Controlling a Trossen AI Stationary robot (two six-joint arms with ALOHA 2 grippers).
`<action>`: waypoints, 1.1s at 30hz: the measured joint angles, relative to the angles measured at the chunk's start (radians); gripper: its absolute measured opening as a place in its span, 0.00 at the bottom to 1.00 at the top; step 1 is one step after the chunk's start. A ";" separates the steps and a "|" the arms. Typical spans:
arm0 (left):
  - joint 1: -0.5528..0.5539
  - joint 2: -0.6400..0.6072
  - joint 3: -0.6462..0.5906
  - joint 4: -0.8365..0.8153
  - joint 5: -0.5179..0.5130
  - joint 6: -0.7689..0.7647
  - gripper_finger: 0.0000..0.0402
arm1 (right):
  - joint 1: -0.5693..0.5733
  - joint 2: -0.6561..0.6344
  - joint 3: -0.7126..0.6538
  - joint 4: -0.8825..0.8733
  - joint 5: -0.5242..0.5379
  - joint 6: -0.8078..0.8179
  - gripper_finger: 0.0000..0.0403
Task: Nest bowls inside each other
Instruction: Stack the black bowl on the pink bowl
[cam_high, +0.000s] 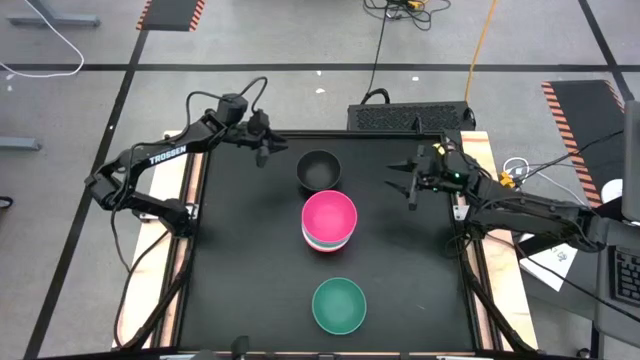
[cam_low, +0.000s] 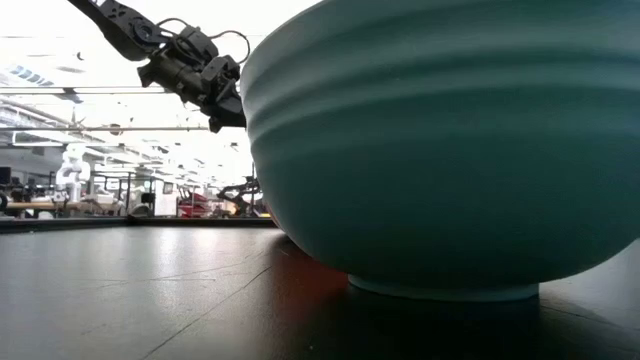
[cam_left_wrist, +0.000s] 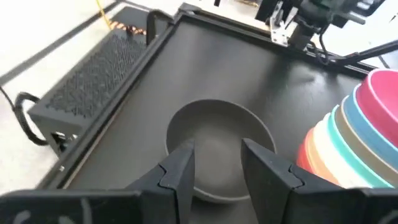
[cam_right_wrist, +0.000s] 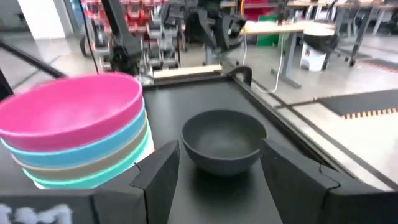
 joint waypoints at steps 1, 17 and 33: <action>0.004 0.005 0.000 -0.004 0.012 0.002 0.33 | 0.000 -0.018 -0.010 0.008 0.000 0.011 0.53; 0.008 0.264 0.115 -0.229 0.142 0.083 0.33 | 0.018 -0.050 -0.030 0.023 -0.005 0.101 0.53; -0.083 0.312 0.270 -0.350 0.045 0.096 0.72 | 0.050 -0.050 -0.030 0.025 -0.083 0.181 0.53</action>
